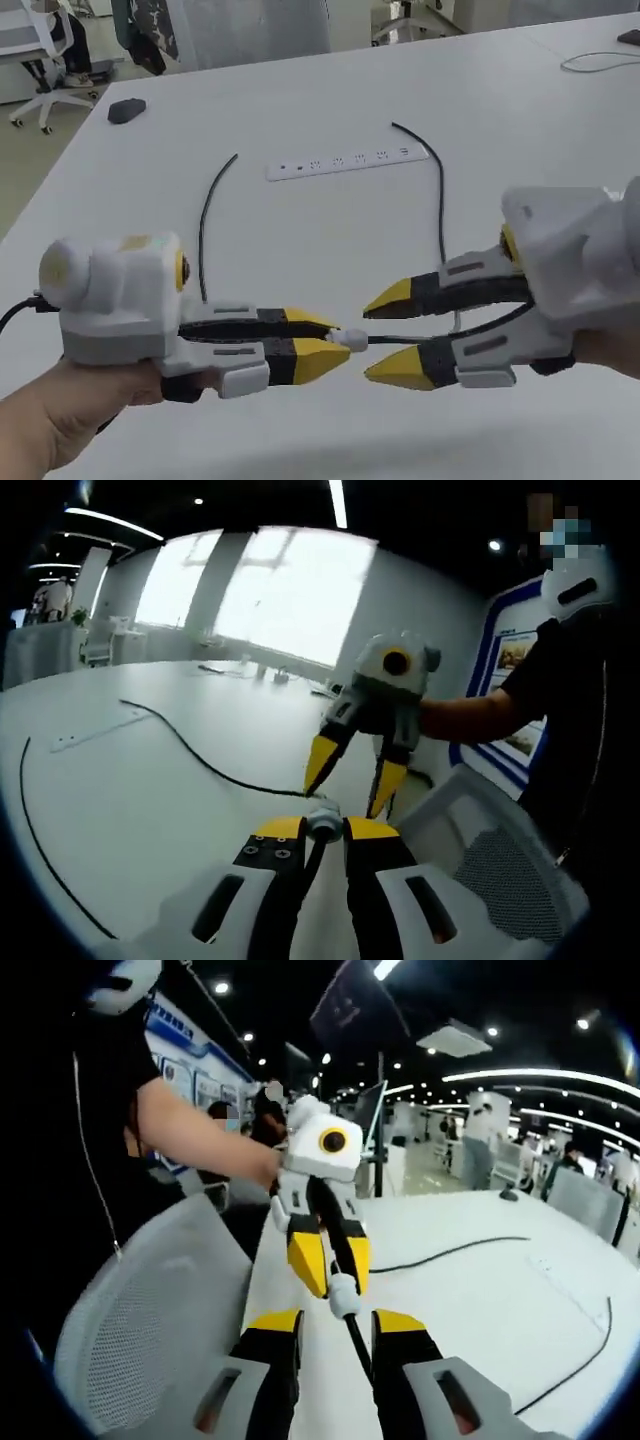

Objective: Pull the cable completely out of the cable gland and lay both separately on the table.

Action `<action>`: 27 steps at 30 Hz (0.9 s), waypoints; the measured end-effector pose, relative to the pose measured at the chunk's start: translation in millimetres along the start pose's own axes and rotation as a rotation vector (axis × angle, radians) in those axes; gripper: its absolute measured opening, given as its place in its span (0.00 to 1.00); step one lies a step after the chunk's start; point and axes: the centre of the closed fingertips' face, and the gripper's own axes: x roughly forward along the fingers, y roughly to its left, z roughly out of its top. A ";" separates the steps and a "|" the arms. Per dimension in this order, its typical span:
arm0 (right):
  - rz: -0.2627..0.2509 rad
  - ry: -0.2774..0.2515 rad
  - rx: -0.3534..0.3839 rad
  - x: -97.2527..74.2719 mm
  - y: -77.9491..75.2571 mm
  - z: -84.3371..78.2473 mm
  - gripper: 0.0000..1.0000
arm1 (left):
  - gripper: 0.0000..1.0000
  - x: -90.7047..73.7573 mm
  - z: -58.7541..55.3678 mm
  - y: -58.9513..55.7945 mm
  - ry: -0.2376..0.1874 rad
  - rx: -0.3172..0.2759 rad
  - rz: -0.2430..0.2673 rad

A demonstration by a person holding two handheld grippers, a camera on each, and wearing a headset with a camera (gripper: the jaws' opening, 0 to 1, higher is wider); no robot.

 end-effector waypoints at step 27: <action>0.085 -0.035 -0.004 9.3 7.2 2.5 0.08 | 0.15 2.5 0.2 -6.1 0.023 0.090 -0.044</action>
